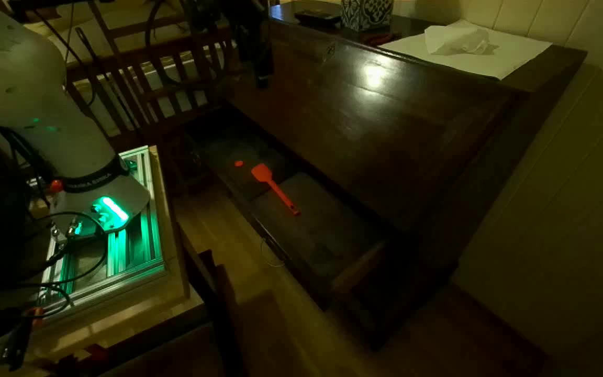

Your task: Pick up the orange spatula, and then put it on the paper

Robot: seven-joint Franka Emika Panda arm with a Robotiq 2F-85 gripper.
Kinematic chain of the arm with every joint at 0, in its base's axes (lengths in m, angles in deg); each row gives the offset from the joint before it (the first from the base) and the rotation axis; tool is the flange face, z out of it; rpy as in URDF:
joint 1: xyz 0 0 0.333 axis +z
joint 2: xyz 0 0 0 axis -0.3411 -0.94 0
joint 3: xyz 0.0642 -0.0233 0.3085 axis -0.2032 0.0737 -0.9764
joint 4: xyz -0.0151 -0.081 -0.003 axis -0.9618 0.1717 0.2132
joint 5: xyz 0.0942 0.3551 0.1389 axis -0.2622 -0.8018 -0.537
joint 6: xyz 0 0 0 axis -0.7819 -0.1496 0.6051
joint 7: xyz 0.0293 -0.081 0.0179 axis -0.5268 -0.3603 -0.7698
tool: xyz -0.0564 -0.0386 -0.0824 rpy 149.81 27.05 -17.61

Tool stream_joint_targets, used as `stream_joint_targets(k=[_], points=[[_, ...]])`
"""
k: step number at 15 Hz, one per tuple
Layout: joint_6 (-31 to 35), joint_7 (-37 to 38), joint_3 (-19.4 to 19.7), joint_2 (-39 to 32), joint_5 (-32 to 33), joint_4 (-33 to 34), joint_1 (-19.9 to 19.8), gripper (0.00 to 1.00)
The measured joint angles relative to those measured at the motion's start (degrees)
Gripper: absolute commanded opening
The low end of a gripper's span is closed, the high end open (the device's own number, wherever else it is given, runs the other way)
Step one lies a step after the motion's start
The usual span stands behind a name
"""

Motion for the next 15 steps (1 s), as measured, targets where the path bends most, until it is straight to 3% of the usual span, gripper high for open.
stream_joint_targets(k=[10, 15], points=[[0.6, 0.2, -0.7, -0.1, -0.3, 0.0, -0.8, 1.0], [4.4, 3.9, -0.7, -2.7, -7.6, -2.4, -2.3, 1.0]])
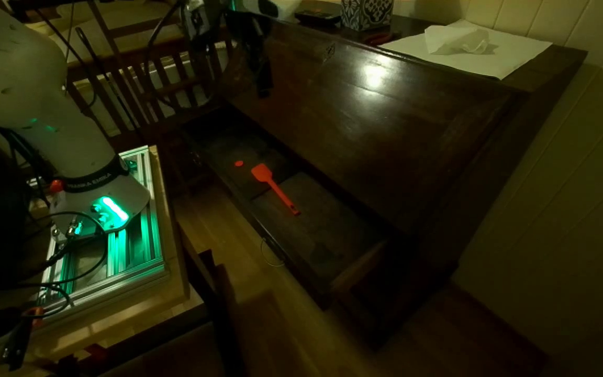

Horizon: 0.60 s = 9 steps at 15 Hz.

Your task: Pick up the orange spatula, and then put it on the paper

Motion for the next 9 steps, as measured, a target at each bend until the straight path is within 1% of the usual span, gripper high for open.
stream_joint_targets(k=[2, 4, 7, 9], points=[[2.6, 3.4, -0.6, -2.1, -2.6, -2.0, -0.5, 1.0], [6.6, 7.7, -1.8, -4.6, -4.6, -4.1, -0.9, 1.0], [14.3, 14.0, -4.1, -9.1, -8.6, -7.1, -0.9, 1.0], [20.5, 17.6, -6.0, -12.6, -12.1, -8.8, -0.8, 1.0]])
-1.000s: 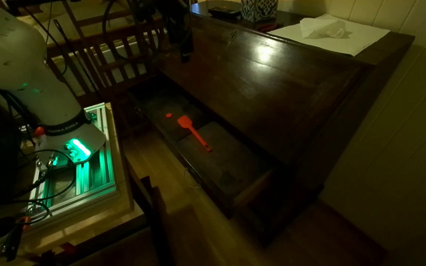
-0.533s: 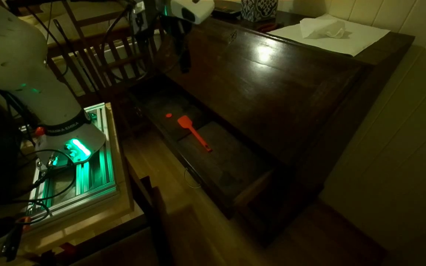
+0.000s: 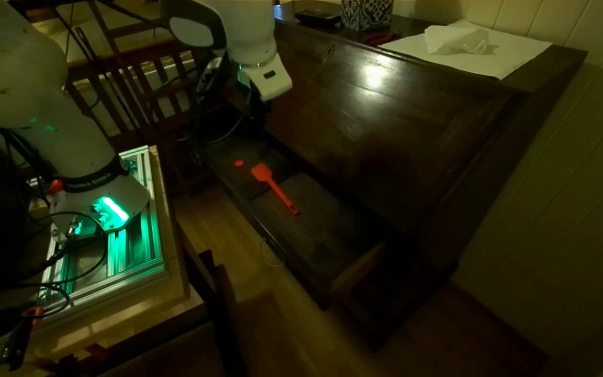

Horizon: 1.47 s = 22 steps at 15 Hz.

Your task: Pick up the orange spatula, and then put it on the paper

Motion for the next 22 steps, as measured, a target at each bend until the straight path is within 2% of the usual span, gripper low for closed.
stream_joint_targets(k=[4, 6, 7, 15, 18, 22], points=[[11.0, 5.3, -3.9, -7.8, -10.4, -2.1, 1.1, 1.0], [13.5, 4.9, -4.6, -10.7, -17.9, -2.2, 2.3, 1.0], [14.0, 4.9, -4.6, -11.3, -19.0, -2.2, 2.6, 1.0], [13.7, 4.9, -4.3, -11.9, -19.8, -1.8, 2.4, 1.0], [10.2, 3.0, -2.8, -14.5, -20.9, 0.5, 0.9, 1.0], [3.2, -1.6, -2.1, -20.5, -25.9, 4.8, -3.6, 1.0]])
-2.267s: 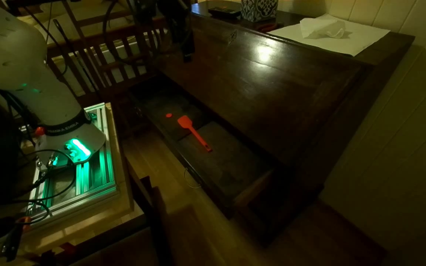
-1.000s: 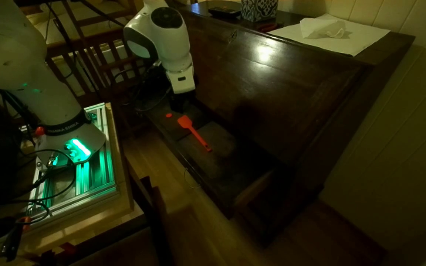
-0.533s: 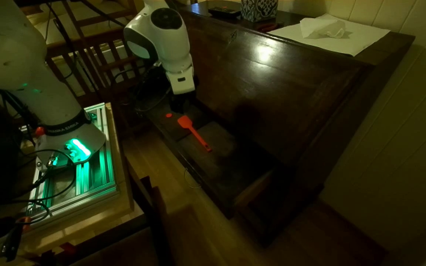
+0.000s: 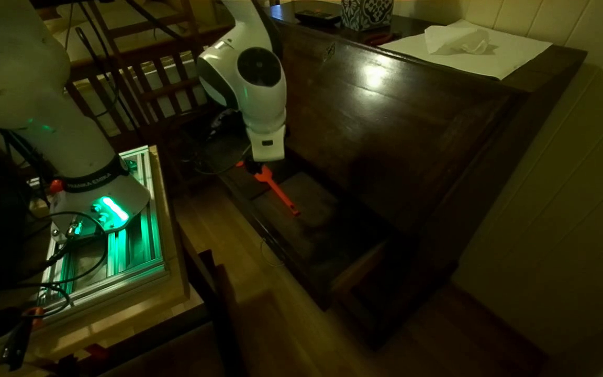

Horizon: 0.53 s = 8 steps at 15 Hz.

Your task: Pick up the orange spatula, and then put it on the paper

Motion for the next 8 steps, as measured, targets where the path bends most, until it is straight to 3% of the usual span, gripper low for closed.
stream_joint_targets(k=[4, 8], points=[[-3.6, -3.2, -0.8, -7.8, -6.3, 4.5, -3.8, 1.0], [-4.6, -2.6, -2.2, -16.2, -8.1, 9.7, -4.4, 1.0]])
